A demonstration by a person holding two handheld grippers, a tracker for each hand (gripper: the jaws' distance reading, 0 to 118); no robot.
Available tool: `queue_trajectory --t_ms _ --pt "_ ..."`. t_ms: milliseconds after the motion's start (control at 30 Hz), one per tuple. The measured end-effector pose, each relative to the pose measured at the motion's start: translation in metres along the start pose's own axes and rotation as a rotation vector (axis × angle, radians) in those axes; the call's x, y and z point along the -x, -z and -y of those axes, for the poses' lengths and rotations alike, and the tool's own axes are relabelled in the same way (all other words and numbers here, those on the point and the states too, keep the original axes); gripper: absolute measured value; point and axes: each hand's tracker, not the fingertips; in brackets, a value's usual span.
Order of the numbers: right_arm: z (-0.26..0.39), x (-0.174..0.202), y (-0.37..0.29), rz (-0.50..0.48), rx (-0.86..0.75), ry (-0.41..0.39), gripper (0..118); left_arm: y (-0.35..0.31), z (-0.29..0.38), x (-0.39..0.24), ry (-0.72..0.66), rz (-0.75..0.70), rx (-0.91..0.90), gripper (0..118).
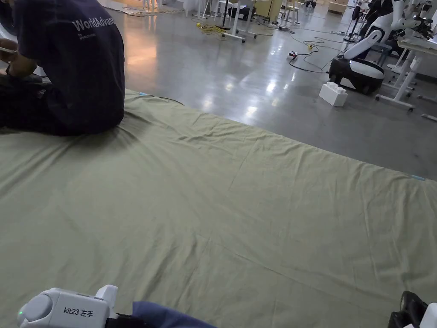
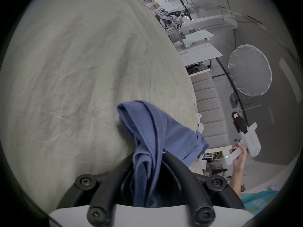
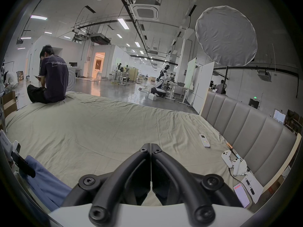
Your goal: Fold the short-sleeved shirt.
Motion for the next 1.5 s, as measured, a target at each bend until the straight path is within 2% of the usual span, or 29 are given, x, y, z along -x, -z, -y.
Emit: queue_trajectory --t_ms 267,367,467,667,767,900,1067,1167,1367,1500 --pt "-0.003 -0.001 0.001 -0.015 -0.022 0.000 1 -0.037 -0.014 -0.043 0.106 -0.077 -0.038 7" --pt "-0.003 -0.002 0.003 -0.021 -0.028 0.005 1 -0.066 -0.022 -0.053 0.105 -0.122 -0.074 7" --pt "-0.003 -0.003 0.005 -0.030 -0.035 0.005 1 -0.100 -0.029 -0.058 0.121 -0.212 -0.098 7" --pt "-0.004 -0.003 0.009 -0.049 -0.051 0.011 1 -0.155 -0.034 -0.073 0.163 -0.491 -0.136 7" --pt "-0.004 -0.002 0.010 -0.059 -0.054 0.019 1 -0.158 -0.028 -0.089 0.158 -0.529 -0.129 7" --pt "-0.002 -0.002 0.012 -0.066 -0.052 0.028 1 -0.146 -0.017 -0.117 0.152 -0.466 -0.112 7" --pt "0.001 -0.004 0.010 -0.071 -0.050 0.032 1 -0.115 -0.002 -0.162 0.083 -0.246 -0.091 7" --pt "0.003 -0.005 0.008 -0.070 -0.048 0.032 1 -0.089 0.006 -0.184 0.075 -0.186 -0.070 7" --pt "0.012 -0.012 0.005 -0.059 -0.029 0.046 1 -0.008 0.015 -0.204 0.118 -0.166 0.057 7" --pt "0.018 -0.018 0.002 -0.049 -0.017 0.053 1 0.052 0.027 -0.203 0.110 -0.254 0.127 7"
